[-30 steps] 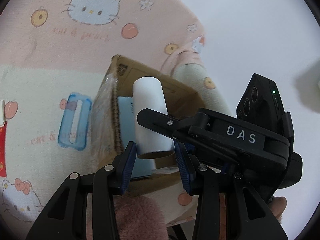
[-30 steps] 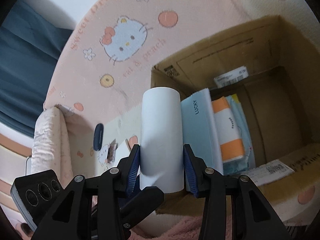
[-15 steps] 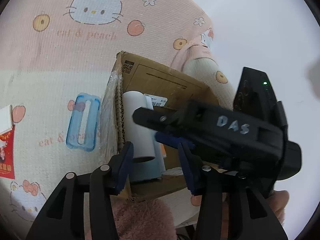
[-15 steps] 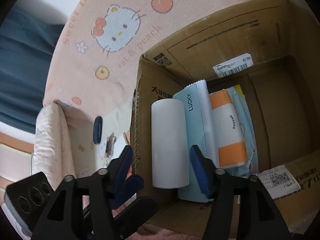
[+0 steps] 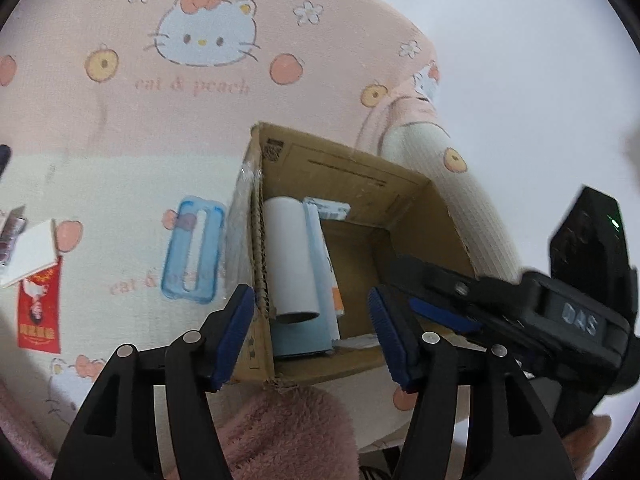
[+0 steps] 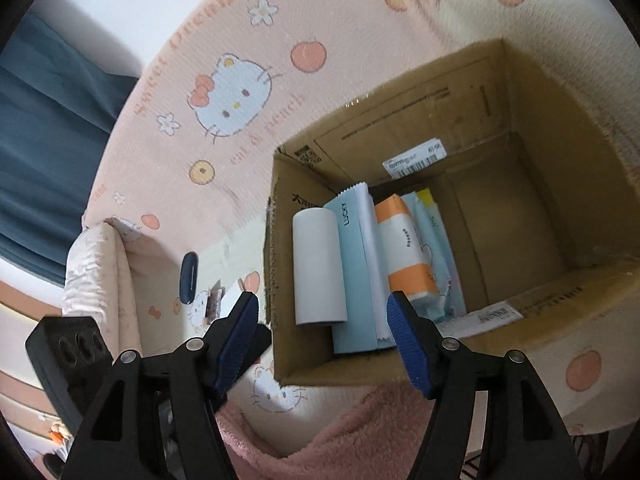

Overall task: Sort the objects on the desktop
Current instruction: 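Lower the white paper roll into the carton and open both grippers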

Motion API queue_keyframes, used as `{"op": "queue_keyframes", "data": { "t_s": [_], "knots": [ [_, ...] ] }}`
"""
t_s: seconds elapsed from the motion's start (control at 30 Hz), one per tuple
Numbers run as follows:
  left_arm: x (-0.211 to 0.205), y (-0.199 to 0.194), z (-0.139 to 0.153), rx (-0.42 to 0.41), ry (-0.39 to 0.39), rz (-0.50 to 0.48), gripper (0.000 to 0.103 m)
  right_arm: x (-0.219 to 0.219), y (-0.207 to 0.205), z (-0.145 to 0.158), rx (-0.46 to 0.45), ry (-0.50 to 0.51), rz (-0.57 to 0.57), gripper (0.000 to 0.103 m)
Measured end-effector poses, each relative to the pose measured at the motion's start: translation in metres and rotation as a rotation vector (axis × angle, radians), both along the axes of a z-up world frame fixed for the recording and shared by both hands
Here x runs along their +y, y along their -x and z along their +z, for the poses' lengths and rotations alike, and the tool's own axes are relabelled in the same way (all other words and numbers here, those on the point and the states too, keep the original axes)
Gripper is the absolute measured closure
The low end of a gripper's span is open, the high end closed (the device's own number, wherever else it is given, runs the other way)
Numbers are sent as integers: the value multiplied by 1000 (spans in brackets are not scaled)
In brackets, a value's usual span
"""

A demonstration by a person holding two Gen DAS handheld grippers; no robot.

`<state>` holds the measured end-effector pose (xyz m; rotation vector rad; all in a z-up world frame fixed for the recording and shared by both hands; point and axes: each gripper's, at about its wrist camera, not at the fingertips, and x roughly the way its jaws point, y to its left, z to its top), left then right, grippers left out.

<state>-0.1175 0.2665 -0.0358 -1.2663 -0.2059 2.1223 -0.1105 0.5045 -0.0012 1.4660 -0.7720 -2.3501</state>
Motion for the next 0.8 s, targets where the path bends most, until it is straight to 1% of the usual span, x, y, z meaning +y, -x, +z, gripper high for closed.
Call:
{"op": "queue_keyframes", "data": {
  "t_s": [0.07, 0.1, 0.2, 0.3, 0.37, 0.43, 0.57, 0.73, 0.8],
  "knots": [
    [6, -1, 9, 17, 40, -3, 39, 6, -5, 9, 15, -1, 2, 38],
    [10, -4, 14, 32, 54, -20, 39, 8, -7, 13, 22, -5, 2, 38],
    [24, -15, 27, 92, 84, -66, 39, 17, -15, 25, 40, -24, 0, 38],
    [35, -26, 35, 140, 106, -73, 38, 27, -24, 34, 58, -39, -12, 37],
    [39, -31, 36, 140, 110, -84, 34, 33, -30, 38, 69, -46, -21, 37],
    [43, -36, 35, 139, 107, -91, 34, 38, -36, 41, 73, -47, -31, 37],
    [45, -44, 35, 148, 100, -97, 34, 46, -45, 43, 78, -40, -51, 37],
    [45, -50, 37, 188, 128, -101, 34, 48, -47, 43, 80, -37, -52, 37],
    [44, -49, 37, 176, 124, -106, 33, 46, -48, 43, 80, -36, -48, 37]
  ]
}}
